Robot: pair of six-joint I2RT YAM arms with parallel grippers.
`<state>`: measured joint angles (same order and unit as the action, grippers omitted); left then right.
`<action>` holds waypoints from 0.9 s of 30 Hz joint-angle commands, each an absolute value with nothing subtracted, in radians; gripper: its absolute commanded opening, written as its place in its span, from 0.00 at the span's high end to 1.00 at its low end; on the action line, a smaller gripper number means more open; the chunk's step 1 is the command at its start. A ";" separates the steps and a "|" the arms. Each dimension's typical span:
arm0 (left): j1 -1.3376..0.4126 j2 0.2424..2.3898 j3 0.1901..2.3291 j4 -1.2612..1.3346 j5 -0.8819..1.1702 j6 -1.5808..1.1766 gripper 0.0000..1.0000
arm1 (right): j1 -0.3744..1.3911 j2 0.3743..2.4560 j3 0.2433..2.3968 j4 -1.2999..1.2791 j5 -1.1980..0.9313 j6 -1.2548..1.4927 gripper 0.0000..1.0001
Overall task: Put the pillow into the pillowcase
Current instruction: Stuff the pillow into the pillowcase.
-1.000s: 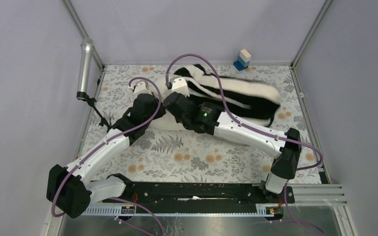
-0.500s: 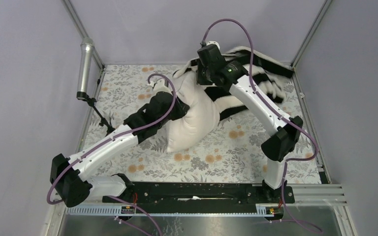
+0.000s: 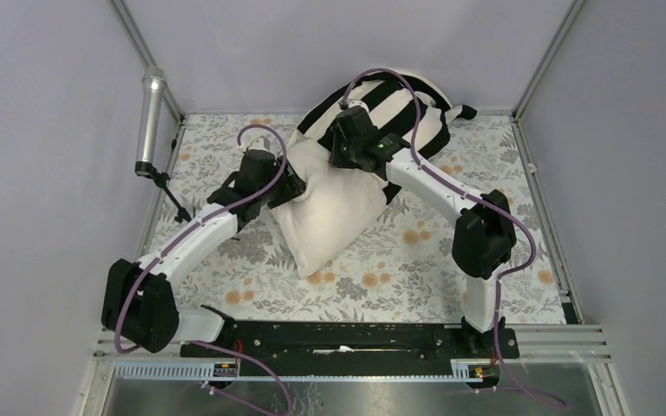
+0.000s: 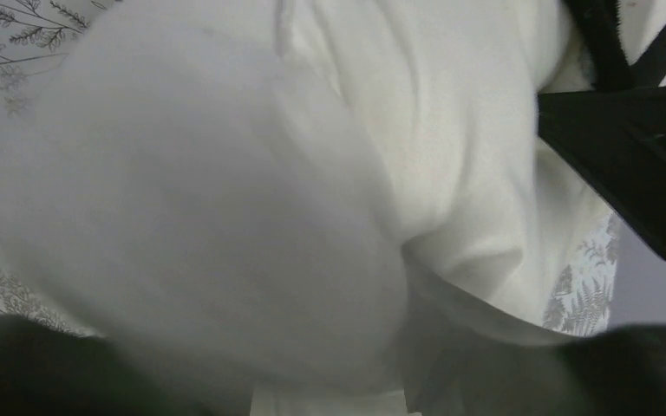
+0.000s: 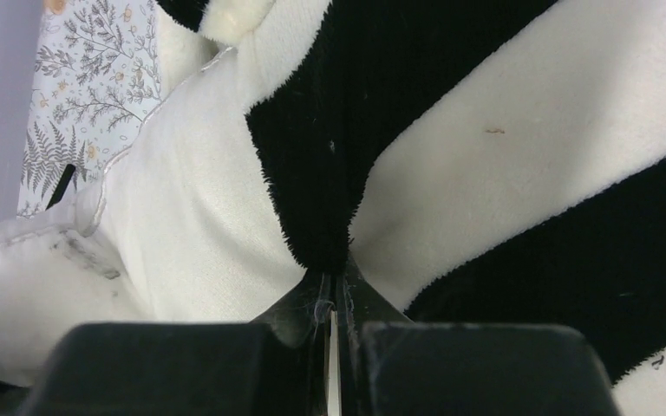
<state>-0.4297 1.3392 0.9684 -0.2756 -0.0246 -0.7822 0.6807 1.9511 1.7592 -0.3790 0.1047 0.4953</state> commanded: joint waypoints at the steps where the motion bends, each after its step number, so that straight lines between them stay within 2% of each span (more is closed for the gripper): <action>1: -0.433 1.240 1.004 -0.287 -0.005 -0.637 0.23 | 0.710 1.882 1.729 -0.390 0.043 0.487 1.00; 2: -0.435 1.201 1.001 -0.305 0.016 -0.630 0.10 | 0.710 1.876 1.733 -0.398 0.052 0.480 1.00; 3: -0.439 1.161 0.993 -0.323 0.016 -0.624 0.02 | 0.710 1.870 1.738 -0.404 0.063 0.470 1.00; 8: -0.482 1.023 0.952 -0.465 -0.056 -0.628 0.01 | 0.709 1.855 1.794 -0.444 0.117 0.431 0.94; 12: -0.606 0.960 0.871 -0.540 -0.146 -0.705 0.01 | 0.711 1.857 1.850 -0.482 0.167 0.397 0.93; 15: -0.679 0.914 0.772 -0.472 -0.151 -0.786 0.01 | 0.714 1.868 1.884 -0.509 0.186 0.383 0.93; 20: -0.708 0.973 0.650 -0.269 -0.206 -0.890 0.01 | 0.729 1.878 1.908 -0.544 0.215 0.358 0.91; 22: -0.697 0.992 0.586 -0.177 -0.287 -0.939 0.02 | 0.729 1.866 1.894 -0.561 0.244 0.346 0.81; 23: -0.690 1.003 0.555 -0.126 -0.311 -0.953 0.05 | 0.729 1.851 1.877 -0.567 0.267 0.340 0.71; 26: -0.660 1.038 0.498 -0.034 -0.293 -0.982 0.23 | 0.729 1.771 1.781 -0.552 0.337 0.319 0.04; 27: -0.657 1.046 0.490 -0.020 -0.281 -0.982 0.31 | 0.729 1.735 1.730 -0.536 0.365 0.312 0.01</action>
<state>-0.6827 1.0100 0.5377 -0.2035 -0.2199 -0.9211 0.7151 1.8942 1.8332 -0.5282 0.2462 0.3599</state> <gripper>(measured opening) 0.799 0.806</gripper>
